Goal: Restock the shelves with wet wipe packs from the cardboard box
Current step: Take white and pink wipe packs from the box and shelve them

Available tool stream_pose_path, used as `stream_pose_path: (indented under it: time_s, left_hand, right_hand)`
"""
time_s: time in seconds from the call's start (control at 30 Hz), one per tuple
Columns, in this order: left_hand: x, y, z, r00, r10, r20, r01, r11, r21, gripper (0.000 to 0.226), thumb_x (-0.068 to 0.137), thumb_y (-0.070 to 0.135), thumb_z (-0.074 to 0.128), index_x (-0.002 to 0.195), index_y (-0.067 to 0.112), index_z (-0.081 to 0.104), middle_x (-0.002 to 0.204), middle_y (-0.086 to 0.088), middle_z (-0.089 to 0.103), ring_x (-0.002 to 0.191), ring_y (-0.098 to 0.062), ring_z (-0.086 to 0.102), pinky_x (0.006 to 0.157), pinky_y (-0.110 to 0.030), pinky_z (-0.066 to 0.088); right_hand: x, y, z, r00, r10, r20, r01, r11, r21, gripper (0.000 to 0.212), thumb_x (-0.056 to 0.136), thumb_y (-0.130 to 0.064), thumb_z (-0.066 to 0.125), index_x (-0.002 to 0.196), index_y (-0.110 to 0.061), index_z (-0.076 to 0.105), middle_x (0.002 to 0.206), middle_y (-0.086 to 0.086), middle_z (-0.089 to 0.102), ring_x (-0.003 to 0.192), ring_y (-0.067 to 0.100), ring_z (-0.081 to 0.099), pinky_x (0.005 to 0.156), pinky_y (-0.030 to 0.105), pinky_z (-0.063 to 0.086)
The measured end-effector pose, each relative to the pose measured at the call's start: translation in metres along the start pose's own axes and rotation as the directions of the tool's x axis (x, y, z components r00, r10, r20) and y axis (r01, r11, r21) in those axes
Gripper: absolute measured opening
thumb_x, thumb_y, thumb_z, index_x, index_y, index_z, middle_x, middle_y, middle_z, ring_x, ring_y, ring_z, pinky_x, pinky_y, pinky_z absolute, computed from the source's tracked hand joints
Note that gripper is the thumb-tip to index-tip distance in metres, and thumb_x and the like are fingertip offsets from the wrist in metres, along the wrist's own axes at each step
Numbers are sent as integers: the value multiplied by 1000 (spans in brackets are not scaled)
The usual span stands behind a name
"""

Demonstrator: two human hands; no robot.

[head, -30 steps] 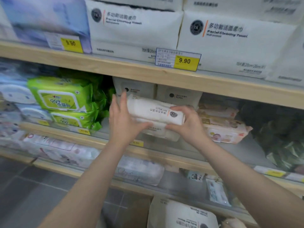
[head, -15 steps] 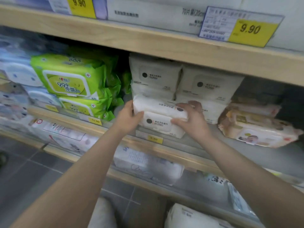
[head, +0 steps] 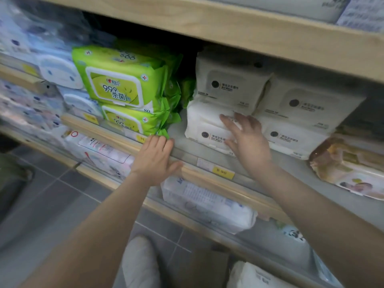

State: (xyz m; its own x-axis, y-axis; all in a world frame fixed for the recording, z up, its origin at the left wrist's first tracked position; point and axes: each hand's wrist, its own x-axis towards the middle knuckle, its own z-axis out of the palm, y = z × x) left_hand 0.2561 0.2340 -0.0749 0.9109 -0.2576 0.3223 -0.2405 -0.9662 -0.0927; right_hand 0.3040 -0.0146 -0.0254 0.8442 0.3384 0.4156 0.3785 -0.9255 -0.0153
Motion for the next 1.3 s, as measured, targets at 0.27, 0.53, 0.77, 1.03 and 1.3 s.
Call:
stream_pose_path:
  time_s: [0.27, 0.53, 0.77, 1.03, 1.3]
  left_hand:
    - [2, 2, 8, 999, -32, 25, 31, 998, 48, 65, 83, 61, 32, 102, 2, 53, 86, -14, 50, 84, -32, 49, 89, -46, 36]
    - [-16, 34, -31, 967, -83, 239, 86, 996, -5, 74, 90, 53, 43, 148, 19, 11, 144, -11, 30, 136, -28, 25, 109, -48, 24]
    - [-74, 125, -88, 956, 51, 291, 81, 903, -423, 65, 91, 39, 51, 146, 14, 24, 145, -8, 33, 131, -29, 34, 100, -43, 38]
    - [-160, 217, -89, 893, 313, 325, -75, 813, -578, 68, 88, 50, 47, 145, 18, 26, 144, -3, 34, 128, -23, 40, 102, -38, 38]
    - [-175, 258, -73, 812, 481, 330, -295, 826, -480, 80, 79, 65, 38, 146, 24, 24, 150, 2, 28, 138, -20, 27, 112, -43, 20]
  right_hand:
    - [15, 0, 14, 1000, 19, 13, -19, 999, 36, 63, 87, -26, 63, 143, -34, 35, 143, 8, 40, 132, 36, 30, 74, 46, 52]
    - [7, 7, -32, 958, -43, 283, -24, 973, 229, 65, 93, -40, 50, 146, -44, 12, 157, 5, 10, 143, 31, 9, 112, 51, 24]
    - [-128, 23, -102, 931, -50, 362, -64, 953, 296, 57, 95, -40, 48, 146, -35, 24, 154, 7, 23, 139, 28, 24, 113, 40, 26]
    - [-297, 44, -137, 868, 64, 492, -202, 951, 233, 62, 93, -45, 49, 147, -34, 21, 152, 2, 27, 137, 24, 30, 110, 37, 30]
    - [-428, 51, -145, 731, 373, 572, -533, 835, 137, 81, 79, -71, 40, 147, -34, 16, 153, -7, 24, 140, 15, 25, 115, 37, 24]
